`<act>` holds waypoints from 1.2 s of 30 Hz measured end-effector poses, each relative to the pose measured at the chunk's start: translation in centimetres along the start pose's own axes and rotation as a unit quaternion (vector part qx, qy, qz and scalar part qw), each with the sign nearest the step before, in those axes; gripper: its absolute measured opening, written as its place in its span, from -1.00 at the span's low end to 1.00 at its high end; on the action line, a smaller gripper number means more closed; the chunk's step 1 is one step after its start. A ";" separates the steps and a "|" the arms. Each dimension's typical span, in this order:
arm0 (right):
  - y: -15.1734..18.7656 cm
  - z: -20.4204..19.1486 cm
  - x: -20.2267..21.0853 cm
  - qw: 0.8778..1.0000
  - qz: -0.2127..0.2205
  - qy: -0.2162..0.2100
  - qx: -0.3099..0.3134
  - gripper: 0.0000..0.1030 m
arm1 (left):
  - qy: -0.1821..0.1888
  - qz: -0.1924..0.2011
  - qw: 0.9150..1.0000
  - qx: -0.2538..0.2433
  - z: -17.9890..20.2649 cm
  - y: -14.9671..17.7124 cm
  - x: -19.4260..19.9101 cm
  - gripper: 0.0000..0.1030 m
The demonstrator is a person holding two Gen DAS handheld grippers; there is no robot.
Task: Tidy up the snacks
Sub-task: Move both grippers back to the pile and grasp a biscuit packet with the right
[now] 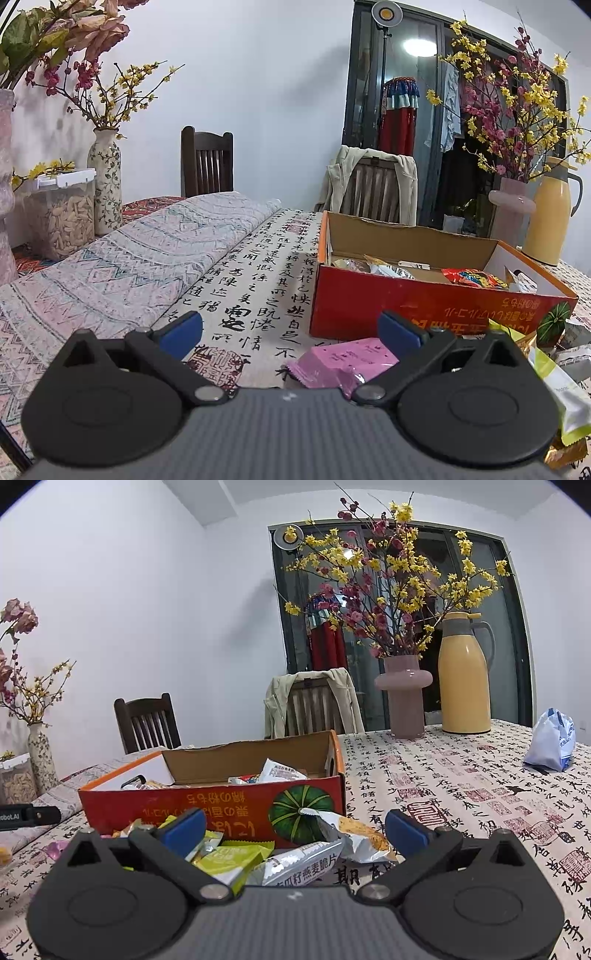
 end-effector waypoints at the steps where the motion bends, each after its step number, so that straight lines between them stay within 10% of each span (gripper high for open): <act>1: 0.0 0.0 0.0 1.000 -0.001 0.000 0.000 1.00 | -0.001 0.000 1.000 0.000 0.0 0.0 0.0 1.00; 17: -2.1 3.9 -1.2 0.996 -0.062 0.048 0.030 1.00 | 0.002 -0.003 1.000 0.007 -0.2 0.1 -0.1 1.00; 27: 0.3 8.1 -7.7 0.970 -0.231 0.003 -0.070 1.00 | 0.001 -0.008 1.000 0.009 -0.2 0.2 -0.2 1.00; 36: 1.1 7.7 -8.7 0.970 -0.233 -0.002 -0.077 0.09 | 0.004 -0.010 1.000 0.011 -0.2 0.3 -0.2 1.00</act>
Point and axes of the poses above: each gripper's, at about its wrist camera, not at the fingertips, and x roughly against the way its jaws point, z to its right, y to its underside, the point moved 10 cm from there along -x, roughly the way its jaws point, and after that the axes turned 11 degrees about -y, right-handed, at the moved point
